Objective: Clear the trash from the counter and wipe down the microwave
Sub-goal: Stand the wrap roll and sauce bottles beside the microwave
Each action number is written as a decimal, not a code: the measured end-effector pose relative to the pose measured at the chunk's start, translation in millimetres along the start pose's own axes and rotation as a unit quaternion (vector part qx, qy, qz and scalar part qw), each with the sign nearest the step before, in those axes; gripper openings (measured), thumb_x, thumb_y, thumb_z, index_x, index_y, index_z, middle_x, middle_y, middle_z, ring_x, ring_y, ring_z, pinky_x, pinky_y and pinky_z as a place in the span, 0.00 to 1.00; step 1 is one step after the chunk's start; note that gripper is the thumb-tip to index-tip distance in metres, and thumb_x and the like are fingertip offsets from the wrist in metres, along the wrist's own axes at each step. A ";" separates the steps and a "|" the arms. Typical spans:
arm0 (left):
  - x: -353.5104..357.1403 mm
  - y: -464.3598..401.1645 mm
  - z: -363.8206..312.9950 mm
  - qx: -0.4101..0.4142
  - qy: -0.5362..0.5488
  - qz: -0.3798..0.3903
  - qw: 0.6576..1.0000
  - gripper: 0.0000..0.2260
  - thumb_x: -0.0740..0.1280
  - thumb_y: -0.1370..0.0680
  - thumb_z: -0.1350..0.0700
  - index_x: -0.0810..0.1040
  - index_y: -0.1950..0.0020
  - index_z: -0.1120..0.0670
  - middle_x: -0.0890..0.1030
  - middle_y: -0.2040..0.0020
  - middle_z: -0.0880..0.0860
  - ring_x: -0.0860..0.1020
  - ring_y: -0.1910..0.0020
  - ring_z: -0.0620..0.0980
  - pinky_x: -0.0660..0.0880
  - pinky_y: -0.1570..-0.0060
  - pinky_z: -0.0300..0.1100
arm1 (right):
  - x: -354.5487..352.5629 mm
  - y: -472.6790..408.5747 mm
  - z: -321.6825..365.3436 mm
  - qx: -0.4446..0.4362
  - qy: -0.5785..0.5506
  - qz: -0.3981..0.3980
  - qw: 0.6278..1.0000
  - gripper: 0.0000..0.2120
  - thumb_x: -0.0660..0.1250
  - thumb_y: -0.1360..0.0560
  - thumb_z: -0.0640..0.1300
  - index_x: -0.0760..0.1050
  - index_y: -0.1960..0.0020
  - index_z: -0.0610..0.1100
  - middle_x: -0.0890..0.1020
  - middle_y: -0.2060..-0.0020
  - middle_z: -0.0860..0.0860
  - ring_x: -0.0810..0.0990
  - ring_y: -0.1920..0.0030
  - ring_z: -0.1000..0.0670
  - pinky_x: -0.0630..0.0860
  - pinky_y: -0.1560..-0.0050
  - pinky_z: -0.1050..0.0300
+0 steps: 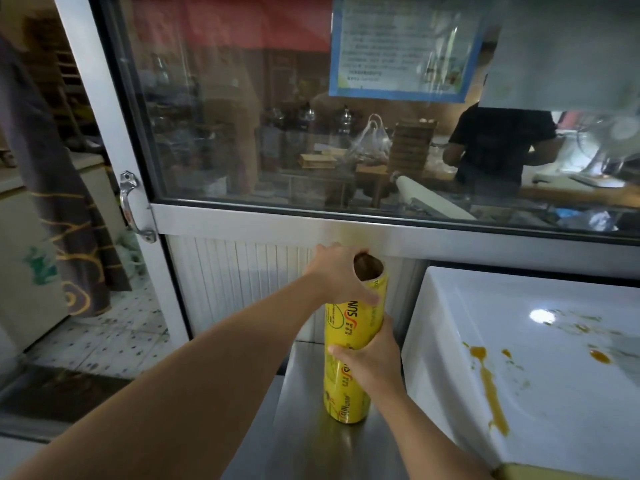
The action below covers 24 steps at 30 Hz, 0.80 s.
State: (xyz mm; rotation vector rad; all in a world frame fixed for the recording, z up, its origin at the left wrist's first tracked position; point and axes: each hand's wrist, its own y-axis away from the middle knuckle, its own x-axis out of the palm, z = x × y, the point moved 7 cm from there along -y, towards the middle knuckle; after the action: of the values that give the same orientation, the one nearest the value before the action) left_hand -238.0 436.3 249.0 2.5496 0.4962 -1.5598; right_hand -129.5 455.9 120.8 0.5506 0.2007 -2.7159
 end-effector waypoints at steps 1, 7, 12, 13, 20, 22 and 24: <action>1.4 0.6 -3.1 0.002 0.001 0.003 1.000 0.39 0.76 0.36 0.43 0.64 0.29 0.46 0.72 0.40 0.52 0.66 0.39 0.54 0.73 0.41 0.52 | -1.7 0.9 -1.5 0.013 0.005 0.003 1.000 0.39 0.80 0.41 0.48 0.62 0.37 0.50 0.76 0.48 0.53 0.77 0.50 0.52 0.69 0.63 0.67; 9.1 8.3 -18.9 0.012 0.003 0.011 1.000 0.40 0.77 0.36 0.44 0.63 0.28 0.47 0.71 0.37 0.52 0.64 0.38 0.54 0.71 0.39 0.52 | -12.5 5.1 -4.3 0.067 0.053 0.024 0.996 0.39 0.78 0.38 0.48 0.62 0.34 0.45 0.75 0.42 0.48 0.77 0.44 0.46 0.71 0.53 0.59; 13.0 12.4 -22.0 0.015 0.002 0.008 1.000 0.41 0.78 0.37 0.43 0.63 0.28 0.47 0.71 0.36 0.52 0.66 0.38 0.54 0.71 0.38 0.52 | -19.1 12.4 -1.8 0.061 0.068 0.032 0.995 0.36 0.76 0.35 0.49 0.63 0.34 0.44 0.75 0.40 0.46 0.76 0.42 0.45 0.71 0.52 0.58; 13.6 13.2 -21.4 0.016 0.007 0.007 1.000 0.41 0.78 0.37 0.43 0.64 0.28 0.48 0.71 0.37 0.52 0.66 0.38 0.54 0.70 0.38 0.52 | -19.3 13.9 -1.5 0.060 0.069 0.030 0.995 0.35 0.76 0.35 0.49 0.63 0.35 0.45 0.75 0.41 0.46 0.76 0.42 0.45 0.73 0.50 0.56; 9.7 27.1 -16.6 0.010 0.074 0.001 0.997 0.46 0.79 0.39 0.45 0.60 0.26 0.49 0.70 0.32 0.52 0.67 0.34 0.55 0.71 0.36 0.55 | -34.0 22.1 16.3 0.051 0.070 0.021 0.996 0.35 0.77 0.34 0.47 0.63 0.34 0.44 0.76 0.39 0.47 0.76 0.40 0.45 0.76 0.44 0.51; 4.0 34.6 -13.8 0.006 0.095 -0.005 0.995 0.48 0.80 0.39 0.47 0.58 0.25 0.48 0.68 0.30 0.52 0.65 0.32 0.55 0.69 0.34 0.55 | -43.8 24.8 26.8 0.052 0.089 0.014 0.995 0.38 0.77 0.34 0.45 0.60 0.31 0.42 0.74 0.36 0.46 0.74 0.37 0.44 0.75 0.42 0.51; -4.6 43.2 -10.6 0.006 0.104 -0.012 0.995 0.48 0.80 0.38 0.48 0.57 0.25 0.49 0.66 0.28 0.51 0.63 0.29 0.55 0.65 0.32 0.55 | -55.3 28.3 40.6 0.050 0.105 0.010 0.993 0.38 0.76 0.33 0.42 0.58 0.30 0.42 0.72 0.35 0.45 0.73 0.35 0.43 0.74 0.46 0.54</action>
State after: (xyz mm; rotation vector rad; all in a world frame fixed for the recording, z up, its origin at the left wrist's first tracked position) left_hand -216.6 397.4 254.8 2.7392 0.5414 -1.3139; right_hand -85.6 439.1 178.1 0.8634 0.1114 -2.6575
